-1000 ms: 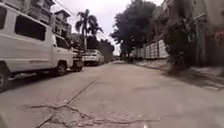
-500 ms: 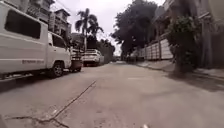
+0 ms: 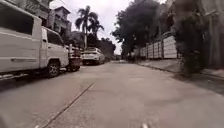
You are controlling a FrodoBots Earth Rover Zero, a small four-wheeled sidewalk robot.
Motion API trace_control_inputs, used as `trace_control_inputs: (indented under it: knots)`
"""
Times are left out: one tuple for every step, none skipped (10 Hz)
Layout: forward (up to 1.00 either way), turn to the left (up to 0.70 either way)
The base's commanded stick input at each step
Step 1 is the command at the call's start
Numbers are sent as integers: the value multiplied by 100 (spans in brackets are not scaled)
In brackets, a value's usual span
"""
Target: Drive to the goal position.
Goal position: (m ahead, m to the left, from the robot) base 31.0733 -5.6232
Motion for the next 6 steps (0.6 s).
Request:
trace_control_inputs:
  knots:
    - [70, 0]
    - [70, 0]
    - [70, 0]
    - [70, -27]
    - [70, -35]
    - [70, -35]
